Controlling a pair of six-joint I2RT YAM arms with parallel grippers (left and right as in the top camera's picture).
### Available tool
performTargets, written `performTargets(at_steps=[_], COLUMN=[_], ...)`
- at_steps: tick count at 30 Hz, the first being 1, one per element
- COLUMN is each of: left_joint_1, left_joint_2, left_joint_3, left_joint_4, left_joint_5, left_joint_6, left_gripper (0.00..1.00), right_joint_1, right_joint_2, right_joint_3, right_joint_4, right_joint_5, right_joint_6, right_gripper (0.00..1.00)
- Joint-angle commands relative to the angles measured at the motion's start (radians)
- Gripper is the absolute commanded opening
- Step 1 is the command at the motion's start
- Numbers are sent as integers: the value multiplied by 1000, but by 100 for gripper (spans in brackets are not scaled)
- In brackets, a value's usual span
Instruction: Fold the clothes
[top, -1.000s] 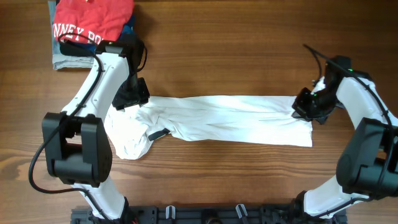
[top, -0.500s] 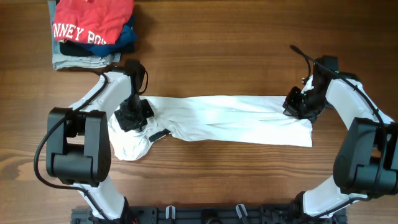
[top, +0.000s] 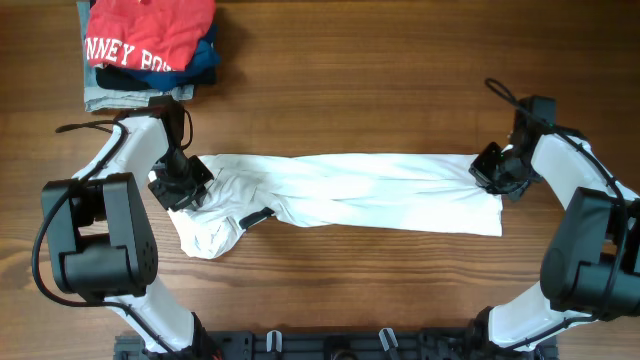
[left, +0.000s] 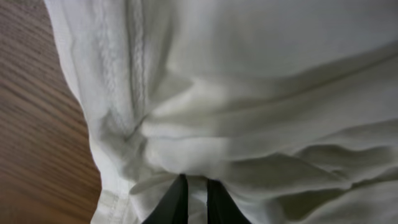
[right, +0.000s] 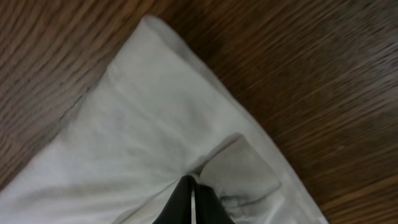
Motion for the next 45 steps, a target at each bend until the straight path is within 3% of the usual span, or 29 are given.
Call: performTargets(at_steps=[1,5,12,15,19,20,26,30,33,36,45], left_joint_1=[5,8,24,34,109,130,146,80,-9,-60,0], left_joint_2=[5,5,5,5,5,5,-45,-106,-92,-87,-87], left_joint_3=[-8,-8,-8,-7,-7,-6,147,195,131,24,-182], left_joint_4=[44,96,208,267,272,264,113,-39,-128,-91,77], left_joint_5=[-25,-37,-37,-137,-141,-124,-72,84,133,129,120], left_joint_6=[4,5,70,87,111,111,127,126,88,15,-40], left_gripper=[12,4,5,10,9,4,4,4,4,4,7], right_joint_1=[-61,-114,-143,-148,-219,-233,-238,-200,-109,-32,-6], right_joint_2=[0,0,0,0,0,0,-6,-55,-50,-50,-48], right_joint_3=[-2,-1,36,42,43,45,178,209,142,41,-142], right_joint_4=[16,34,34,37,37,34,-129,-232,-216,-134,59], right_joint_5=[53,68,74,78,44,17,8,-207,-197,-197,-177], right_joint_6=[7,-1,-18,-5,-3,-22,-19,-177,-173,-127,-16], right_gripper=[4,4,4,4,4,4,4,4,4,4,4])
